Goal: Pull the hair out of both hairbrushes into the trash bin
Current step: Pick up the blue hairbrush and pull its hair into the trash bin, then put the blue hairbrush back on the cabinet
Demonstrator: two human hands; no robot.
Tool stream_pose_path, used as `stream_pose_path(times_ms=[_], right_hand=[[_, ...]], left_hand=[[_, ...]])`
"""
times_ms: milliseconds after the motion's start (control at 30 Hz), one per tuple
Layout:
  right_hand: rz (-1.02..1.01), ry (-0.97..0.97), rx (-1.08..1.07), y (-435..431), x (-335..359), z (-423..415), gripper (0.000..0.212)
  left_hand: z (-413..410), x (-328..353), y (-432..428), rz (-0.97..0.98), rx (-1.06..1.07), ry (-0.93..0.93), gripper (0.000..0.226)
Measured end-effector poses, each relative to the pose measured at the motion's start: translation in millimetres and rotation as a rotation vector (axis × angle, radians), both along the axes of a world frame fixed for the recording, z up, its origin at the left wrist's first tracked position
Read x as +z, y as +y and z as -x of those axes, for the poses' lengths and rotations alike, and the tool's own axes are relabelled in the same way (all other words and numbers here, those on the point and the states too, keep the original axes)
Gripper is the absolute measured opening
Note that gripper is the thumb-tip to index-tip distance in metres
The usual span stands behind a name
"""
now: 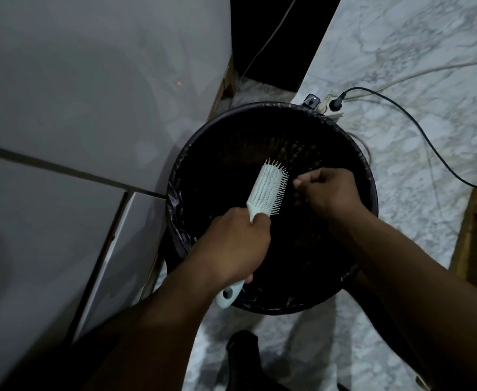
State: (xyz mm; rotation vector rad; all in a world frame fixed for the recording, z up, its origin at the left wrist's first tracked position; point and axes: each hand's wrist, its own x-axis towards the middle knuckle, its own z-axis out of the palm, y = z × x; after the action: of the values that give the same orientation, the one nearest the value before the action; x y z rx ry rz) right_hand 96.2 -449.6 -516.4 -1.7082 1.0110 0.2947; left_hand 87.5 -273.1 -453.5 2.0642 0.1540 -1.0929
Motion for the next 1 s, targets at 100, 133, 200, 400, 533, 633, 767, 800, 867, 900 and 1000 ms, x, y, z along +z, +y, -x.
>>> stream_pose_path(times_ms=[100,133,200,400,533,633,767,800,867,900,1000], right_hand=[[0.118,-0.056,0.079,8,35,-1,0.015],[0.126,-0.033,0.123,9,34,-3,0.010],[0.147,0.091,0.306,7,20,4,0.024],[0.157,0.215,0.601,4,55,14,0.064],[0.216,0.071,0.710,-4,146,12,0.020],[0.266,-0.018,0.726,-7,222,13,0.030],[0.315,-0.151,0.740,-7,327,27,0.035],[0.332,-0.173,0.747,-6,353,32,0.034],[0.369,-0.225,0.757,-2,403,45,0.031],[0.383,-0.247,0.764,0,426,52,0.028],[0.445,-0.322,0.790,8,487,73,0.029]], left_hand=[[7,26,8,-0.007,-0.037,-0.116,0.034],[5,21,7,-0.031,-0.036,-0.111,0.034],[7,13,4,-0.056,-0.022,-0.046,0.033],[23,25,16,-0.096,0.114,-0.044,0.035],[27,97,16,-0.117,0.065,-0.272,0.037],[28,161,16,-0.145,0.013,-0.456,0.031],[38,254,18,-0.125,0.004,-0.631,0.023],[42,276,19,-0.124,0.009,-0.678,0.025],[51,320,21,-0.125,0.039,-0.777,0.031],[57,341,22,-0.126,0.048,-0.820,0.031],[75,399,29,-0.146,0.053,-0.951,0.033]])
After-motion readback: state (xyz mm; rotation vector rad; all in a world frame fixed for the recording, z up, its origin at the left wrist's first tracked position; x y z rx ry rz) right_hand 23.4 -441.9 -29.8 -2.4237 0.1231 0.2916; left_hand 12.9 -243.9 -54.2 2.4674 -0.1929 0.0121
